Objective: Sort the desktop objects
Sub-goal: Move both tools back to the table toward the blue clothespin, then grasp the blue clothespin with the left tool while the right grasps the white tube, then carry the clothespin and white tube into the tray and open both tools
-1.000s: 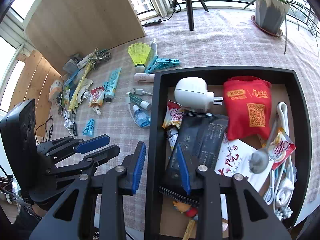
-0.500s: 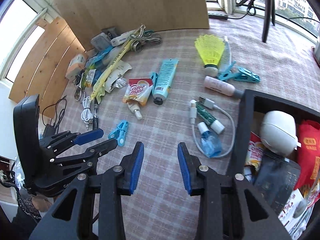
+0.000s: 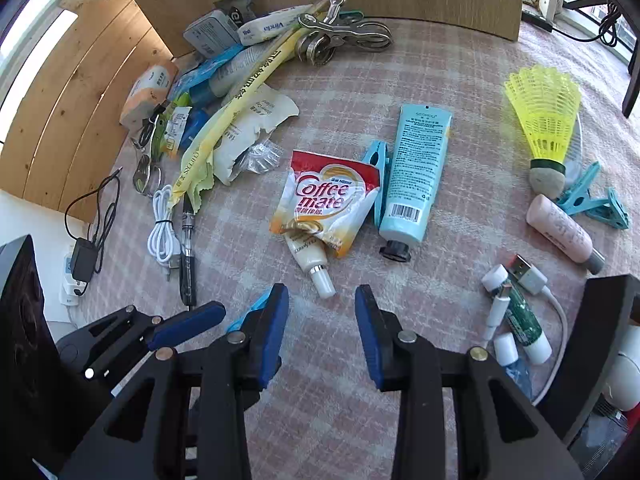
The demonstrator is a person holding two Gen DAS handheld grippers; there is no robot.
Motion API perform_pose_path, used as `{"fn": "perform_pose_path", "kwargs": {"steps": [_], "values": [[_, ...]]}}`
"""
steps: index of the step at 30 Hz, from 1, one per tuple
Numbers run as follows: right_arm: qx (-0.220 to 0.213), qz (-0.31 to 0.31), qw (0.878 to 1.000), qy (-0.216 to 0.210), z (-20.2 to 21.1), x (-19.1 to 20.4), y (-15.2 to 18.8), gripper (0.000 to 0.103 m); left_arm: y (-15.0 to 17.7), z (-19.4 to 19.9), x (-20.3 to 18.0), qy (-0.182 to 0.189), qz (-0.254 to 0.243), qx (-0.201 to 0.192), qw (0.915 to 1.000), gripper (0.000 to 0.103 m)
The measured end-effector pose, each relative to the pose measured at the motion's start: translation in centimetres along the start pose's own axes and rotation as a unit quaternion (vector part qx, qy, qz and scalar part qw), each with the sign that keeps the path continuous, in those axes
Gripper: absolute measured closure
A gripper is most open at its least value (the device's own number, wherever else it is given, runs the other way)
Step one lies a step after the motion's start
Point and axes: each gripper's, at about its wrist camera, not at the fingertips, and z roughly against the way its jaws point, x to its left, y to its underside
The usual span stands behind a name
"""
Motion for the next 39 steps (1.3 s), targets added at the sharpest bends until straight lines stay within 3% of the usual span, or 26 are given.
{"fn": "perform_pose_path", "kwargs": {"steps": [3, 5, 9, 20, 23, 26, 32, 39], "values": [[0.006, -0.004, 1.0, 0.001, -0.7, 0.0, -0.8, 0.068, -0.1, -0.5, 0.6, -0.012, 0.011, 0.003, 0.9999, 0.057], [0.009, -0.001, 1.0, -0.001, -1.1, 0.2, -1.2, 0.068, -0.1, -0.7, 1.2, -0.013, 0.024, 0.003, 0.9996, 0.067], [0.01, 0.016, 1.0, 0.01, -1.7, 1.3, -1.6, 0.068, -0.3, -0.5, 1.9, -0.011, 0.027, -0.001, 0.9996, 0.073], [0.009, 0.086, 0.993, 0.074, -2.3, 4.0, -1.8, 0.069, 1.7, 1.0, 4.1, 0.001, 0.046, -0.009, 0.9989, 0.074], [0.002, 0.107, 0.989, 0.101, -2.3, 4.4, -1.2, 0.081, 2.5, 1.3, 4.6, 0.001, 0.053, -0.01, 0.9985, 0.074], [0.005, 0.127, 0.987, 0.098, -2.1, 4.7, -0.3, 0.083, 3.1, 1.7, 5.1, 0.0, 0.058, -0.011, 0.9982, 0.074], [0.004, 0.091, 0.993, 0.075, -0.6, 3.3, 2.3, 0.086, 3.1, 3.0, 4.8, 0.01, 0.061, -0.025, 0.9978, 0.074], [-0.036, 0.018, 0.998, 0.051, 3.8, -0.1, 5.5, 0.088, 2.2, 3.8, 1.7, 0.033, 0.023, -0.028, 0.9988, 0.074]]}}
